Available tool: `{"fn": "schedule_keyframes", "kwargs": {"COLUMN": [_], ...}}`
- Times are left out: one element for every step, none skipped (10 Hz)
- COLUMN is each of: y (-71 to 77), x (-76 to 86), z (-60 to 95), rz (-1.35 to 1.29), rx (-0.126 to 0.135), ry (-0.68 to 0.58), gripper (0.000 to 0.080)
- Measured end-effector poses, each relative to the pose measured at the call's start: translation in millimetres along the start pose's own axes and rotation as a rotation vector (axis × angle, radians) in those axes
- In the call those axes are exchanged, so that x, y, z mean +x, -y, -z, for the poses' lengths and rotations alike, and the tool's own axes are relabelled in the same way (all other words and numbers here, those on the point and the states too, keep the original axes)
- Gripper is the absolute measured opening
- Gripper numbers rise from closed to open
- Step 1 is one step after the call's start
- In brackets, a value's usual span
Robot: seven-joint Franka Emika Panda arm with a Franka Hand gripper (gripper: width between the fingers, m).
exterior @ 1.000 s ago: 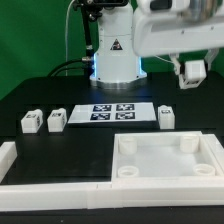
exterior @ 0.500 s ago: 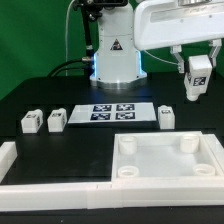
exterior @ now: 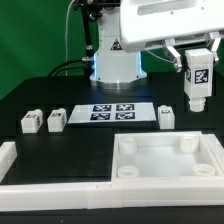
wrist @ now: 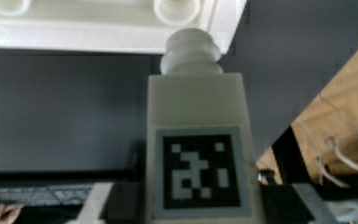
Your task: Assemble one leg
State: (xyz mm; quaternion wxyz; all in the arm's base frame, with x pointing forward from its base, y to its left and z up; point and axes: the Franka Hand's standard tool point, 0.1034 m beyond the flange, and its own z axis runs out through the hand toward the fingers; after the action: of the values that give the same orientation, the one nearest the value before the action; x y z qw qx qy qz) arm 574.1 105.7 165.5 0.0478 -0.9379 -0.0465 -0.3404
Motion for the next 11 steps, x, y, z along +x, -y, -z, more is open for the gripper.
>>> {"fn": "schedule_keyframes", "kwargs": {"y": [-0.6,-0.3,-0.3,-1.8,-5.0,-11.7,-17.7,-20.9,-21.3,-19.9,-16.8], "x": [-13.7,-15.2,-12.7,-14.5,-16.0,-4.5,8.2,20.7,26.9,24.1,20.0], "z": [-5.0,-6.4,-5.6,-8.8,-16.5,-23.3,-32.6,-41.5,-48.4,-57.8,-67.0], "rz": [0.0,0.0,0.001,0.003,0.007,0.012,0.01,0.014,0.011,0.007,0.001], "rx": [0.0,0.001,0.001,-0.001,-0.005,-0.01,-0.014,-0.015,-0.014,-0.011,-0.009], "ry": [0.038,0.073,0.062,0.061,0.068,0.055,0.041,0.032,0.022,0.026,0.034], "gripper": [0.0291,0.0291,0.0291,0.0291,0.0291,0.0291,0.0291,0.0291,0.0291,0.0291,0.0291]}}
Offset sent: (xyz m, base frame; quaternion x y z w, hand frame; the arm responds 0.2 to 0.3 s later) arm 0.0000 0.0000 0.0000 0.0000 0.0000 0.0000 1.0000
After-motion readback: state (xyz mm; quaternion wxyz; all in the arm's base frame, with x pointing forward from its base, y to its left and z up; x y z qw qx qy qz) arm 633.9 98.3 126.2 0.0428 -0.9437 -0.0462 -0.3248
